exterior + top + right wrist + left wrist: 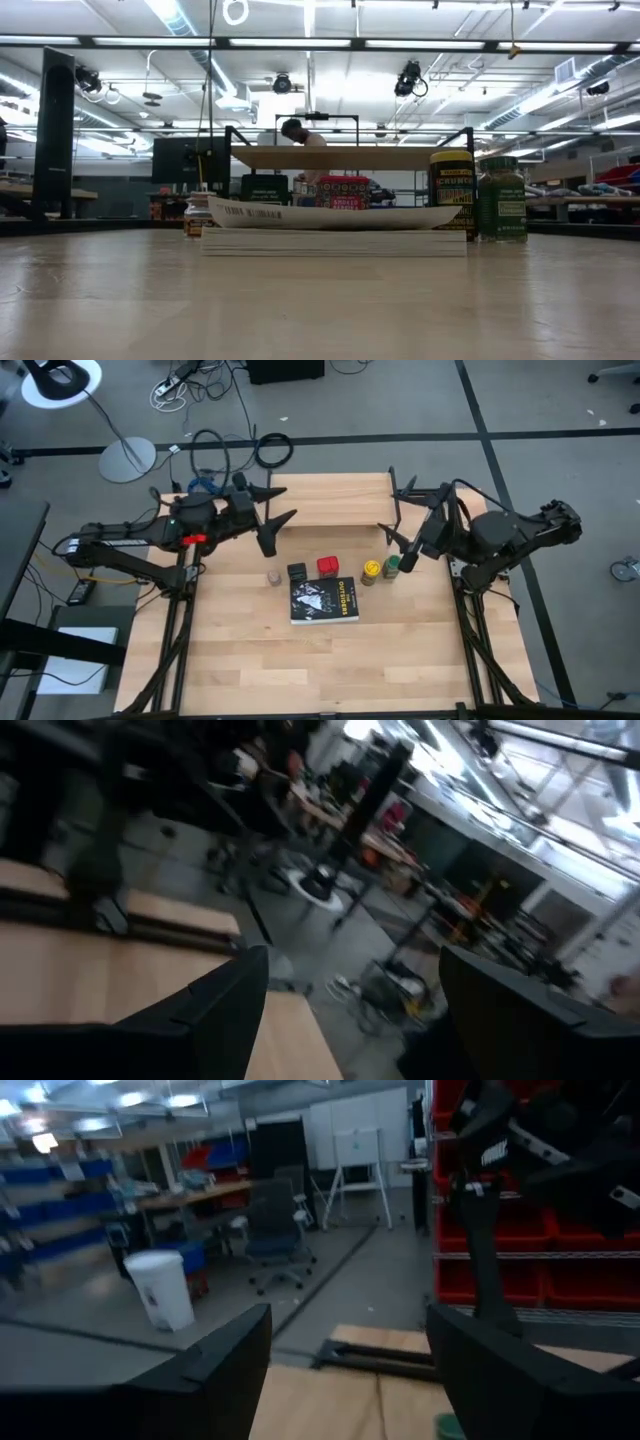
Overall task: Shelf spices
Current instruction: Put the transparent seasoning bottle on the shelf
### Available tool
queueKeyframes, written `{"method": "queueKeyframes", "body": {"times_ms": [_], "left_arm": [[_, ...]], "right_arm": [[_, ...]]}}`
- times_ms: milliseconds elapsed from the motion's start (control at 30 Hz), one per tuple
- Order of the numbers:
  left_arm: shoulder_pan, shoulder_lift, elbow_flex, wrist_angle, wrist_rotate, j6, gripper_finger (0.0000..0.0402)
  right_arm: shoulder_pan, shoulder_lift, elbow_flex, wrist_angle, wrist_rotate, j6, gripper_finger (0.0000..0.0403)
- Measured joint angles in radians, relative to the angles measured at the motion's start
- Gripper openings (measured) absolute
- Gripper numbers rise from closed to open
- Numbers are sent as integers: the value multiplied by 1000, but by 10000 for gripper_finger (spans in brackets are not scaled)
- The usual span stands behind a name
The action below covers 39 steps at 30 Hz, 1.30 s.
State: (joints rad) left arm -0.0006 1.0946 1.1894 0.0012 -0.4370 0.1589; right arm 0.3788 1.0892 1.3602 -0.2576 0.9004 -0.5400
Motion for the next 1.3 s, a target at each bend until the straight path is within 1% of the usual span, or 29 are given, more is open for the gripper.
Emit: {"method": "queueKeyframes", "body": {"times_ms": [100, 200, 367, 467, 533, 700, 867, 1033, 1200, 1300], "left_arm": [[-21, -5, 37, -2, -46, 70, 256], [-31, -24, 65, -34, -56, 98, 245], [-33, -67, 70, -96, -61, 100, 232], [-33, -99, 69, -172, -93, 99, 228], [-33, -124, 69, -213, -97, 96, 227], [-33, -197, 46, -253, -94, 95, 227], [-33, -316, -42, -255, -87, 95, 227], [-33, -450, -180, -238, -84, 55, 227], [-33, -562, -335, -230, -84, 6, 227], [-33, -596, -428, -227, -83, -46, 227]], "right_arm": [[-30, -7, 0, 2, -69, 26, 292], [-56, -14, -4, -9, -93, 62, 292], [-86, -65, -66, -2, -107, 99, 292], [-108, -122, -127, 15, -114, 127, 293], [-119, -174, -181, 56, -115, 130, 292], [-128, -329, -329, 135, -120, 130, 292], [-128, -502, -488, 211, -119, 131, 292], [-128, -645, -600, 213, -120, 182, 292], [-126, -736, -698, 192, -144, 258, 292], [-126, -763, -758, 177, -147, 329, 292]]}}
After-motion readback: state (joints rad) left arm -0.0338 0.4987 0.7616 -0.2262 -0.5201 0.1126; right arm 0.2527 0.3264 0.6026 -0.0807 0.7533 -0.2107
